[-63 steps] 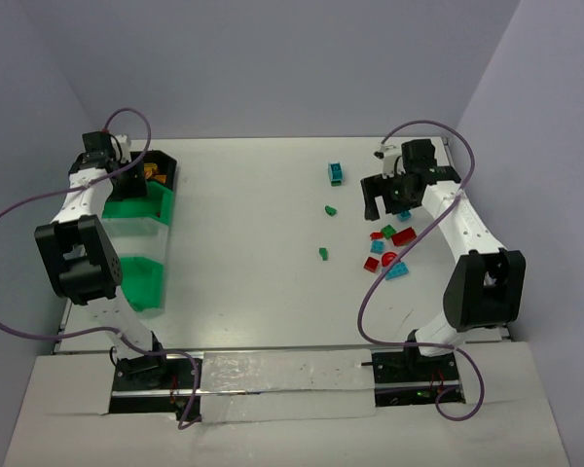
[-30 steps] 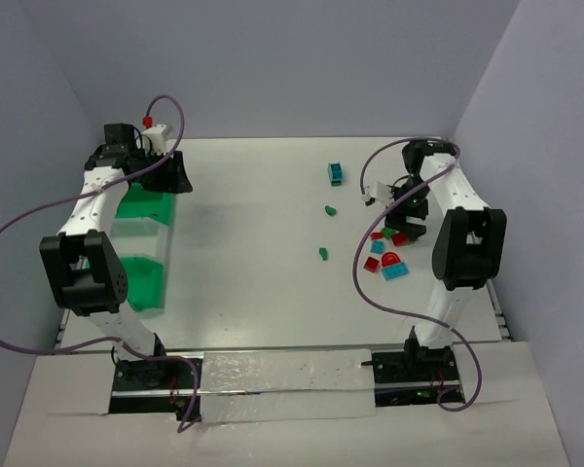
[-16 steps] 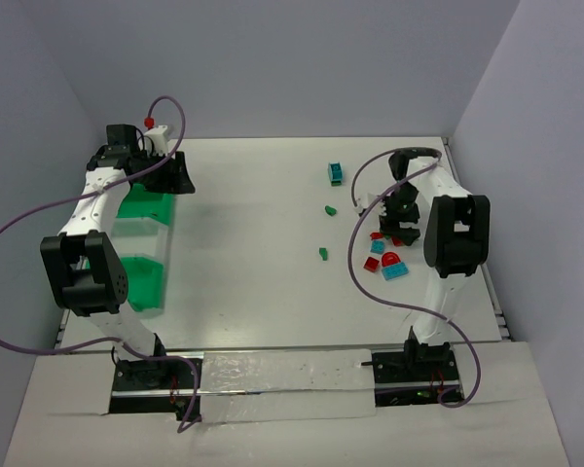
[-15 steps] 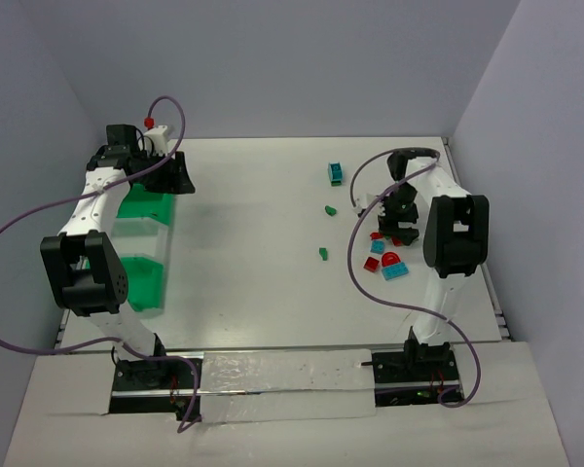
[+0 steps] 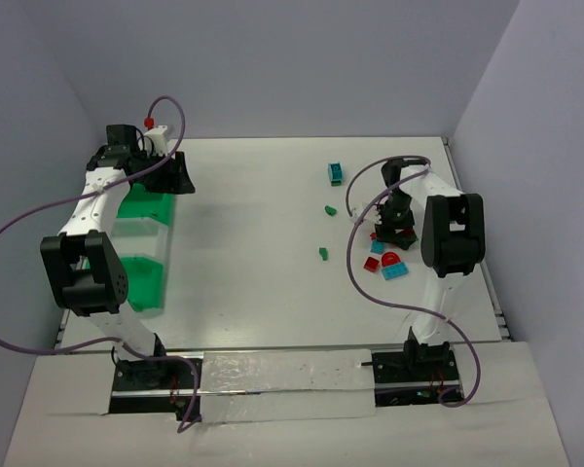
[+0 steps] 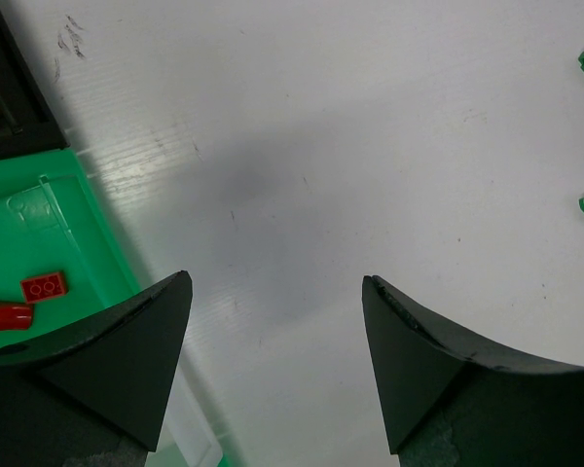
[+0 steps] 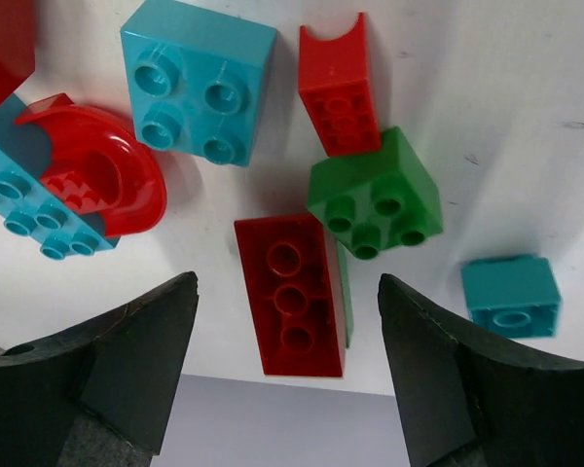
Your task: Sort the legos into containers by color
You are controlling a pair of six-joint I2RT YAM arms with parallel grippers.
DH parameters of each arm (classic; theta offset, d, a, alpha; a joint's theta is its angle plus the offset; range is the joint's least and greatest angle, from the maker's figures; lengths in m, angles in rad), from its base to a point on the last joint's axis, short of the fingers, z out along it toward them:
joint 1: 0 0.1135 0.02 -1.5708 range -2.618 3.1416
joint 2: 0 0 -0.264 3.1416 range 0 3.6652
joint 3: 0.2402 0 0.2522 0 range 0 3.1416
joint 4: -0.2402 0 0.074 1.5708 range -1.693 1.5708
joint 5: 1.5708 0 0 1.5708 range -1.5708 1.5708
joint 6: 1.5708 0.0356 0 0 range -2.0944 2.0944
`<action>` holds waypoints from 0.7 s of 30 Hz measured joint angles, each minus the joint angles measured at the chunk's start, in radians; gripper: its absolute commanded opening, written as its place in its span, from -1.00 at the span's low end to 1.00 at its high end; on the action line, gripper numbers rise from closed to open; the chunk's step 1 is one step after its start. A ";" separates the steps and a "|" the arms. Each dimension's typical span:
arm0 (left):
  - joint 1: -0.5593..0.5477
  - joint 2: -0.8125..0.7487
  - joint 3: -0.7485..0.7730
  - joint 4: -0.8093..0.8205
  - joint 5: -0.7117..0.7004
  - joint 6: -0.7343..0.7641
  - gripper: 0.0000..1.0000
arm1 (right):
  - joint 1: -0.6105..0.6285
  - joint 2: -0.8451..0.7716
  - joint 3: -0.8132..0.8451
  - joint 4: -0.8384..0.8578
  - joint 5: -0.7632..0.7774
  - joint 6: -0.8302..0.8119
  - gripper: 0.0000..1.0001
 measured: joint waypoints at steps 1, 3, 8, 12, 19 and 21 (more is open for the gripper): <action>0.000 0.000 0.000 0.000 0.000 0.000 0.61 | 0.000 0.000 -0.010 0.006 0.005 0.000 0.42; 0.000 0.000 0.000 0.000 0.000 0.000 0.61 | 0.000 0.000 -0.025 0.015 0.012 -0.001 0.21; 0.000 0.000 0.000 0.000 0.000 0.000 0.61 | 0.000 0.000 -0.030 0.051 0.019 -0.003 -0.14; 0.000 0.000 0.000 0.000 0.000 0.000 0.61 | 0.000 0.000 -0.030 0.071 0.019 -0.003 -0.32; 0.000 0.000 0.000 0.000 0.000 0.000 0.62 | 0.000 -0.024 -0.028 0.072 0.018 -0.002 -0.69; 0.000 0.000 0.000 0.000 0.001 0.000 0.66 | 0.000 -0.036 -0.011 0.062 0.017 0.005 -0.98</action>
